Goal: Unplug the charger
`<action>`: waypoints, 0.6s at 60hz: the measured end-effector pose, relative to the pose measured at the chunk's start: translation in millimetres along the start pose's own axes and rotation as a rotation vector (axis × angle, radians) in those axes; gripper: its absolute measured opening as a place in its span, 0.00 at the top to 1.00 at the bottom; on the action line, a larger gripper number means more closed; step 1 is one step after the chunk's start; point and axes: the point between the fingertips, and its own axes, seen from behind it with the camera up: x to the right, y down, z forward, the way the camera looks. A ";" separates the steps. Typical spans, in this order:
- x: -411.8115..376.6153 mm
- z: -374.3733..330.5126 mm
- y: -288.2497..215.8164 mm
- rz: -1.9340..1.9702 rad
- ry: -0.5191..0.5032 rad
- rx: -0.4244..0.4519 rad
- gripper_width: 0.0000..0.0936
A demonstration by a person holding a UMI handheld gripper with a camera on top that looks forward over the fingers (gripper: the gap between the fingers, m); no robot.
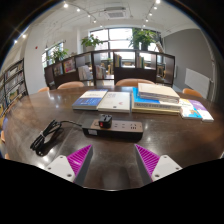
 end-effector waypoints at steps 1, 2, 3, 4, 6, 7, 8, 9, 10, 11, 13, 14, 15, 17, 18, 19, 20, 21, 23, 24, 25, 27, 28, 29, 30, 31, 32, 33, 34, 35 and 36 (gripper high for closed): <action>-3.0 9.3 -5.5 0.000 0.002 0.005 0.12; -6.2 18.2 -11.2 0.002 0.004 0.011 0.12; -9.6 26.5 -17.3 0.004 0.005 0.018 0.12; -13.2 35.4 -23.8 0.006 0.006 0.027 0.13; -21.8 52.8 -34.8 0.012 0.004 0.040 0.16; -21.9 61.2 -41.8 0.012 0.000 0.042 0.17; -23.9 65.6 -47.5 0.011 -0.002 0.041 0.18; -26.7 72.7 -51.3 0.008 -0.002 0.041 0.19; -28.8 80.0 -54.8 0.004 -0.001 0.040 0.20; -30.7 86.8 -58.0 0.001 0.001 0.038 0.22; -34.0 99.5 -63.9 -0.003 0.005 0.041 0.25; -34.1 105.2 -64.6 -0.003 0.006 0.044 0.27; -34.2 108.0 -66.6 -0.002 0.005 0.044 0.30; -34.4 117.3 -66.3 0.003 0.012 0.035 0.40; -33.8 121.4 -65.2 0.003 0.019 0.028 0.43; -32.5 124.0 -64.9 0.001 0.028 0.025 0.46; -29.7 126.4 -68.4 -0.006 0.042 0.039 0.50; -25.9 127.6 -68.4 -0.008 0.060 0.040 0.54; -20.1 130.6 -68.9 -0.001 0.085 0.048 0.66; -17.8 130.1 -69.1 0.005 0.096 0.051 0.69; -18.7 129.6 -68.7 0.013 0.091 0.054 0.69; -19.4 127.8 -69.3 0.026 0.081 0.062 0.70; -19.3 127.2 -69.6 0.034 0.077 0.069 0.71; -19.4 127.3 -69.7 0.044 0.073 0.076 0.71; -19.3 127.6 -69.9 0.054 0.068 0.082 0.73; -19.1 128.2 -70.2 0.064 0.069 0.087 0.75; -18.6 128.1 -70.0 0.069 0.068 0.088 0.79; -17.7 128.0 -70.0 0.071 0.070 0.088 0.80; -17.4 128.3 -70.0 0.066 0.071 0.086 0.81; -17.2 128.6 -69.9 0.057 0.074 0.081 0.83; -17.0 128.9 -69.8 0.047 0.078 0.073 0.83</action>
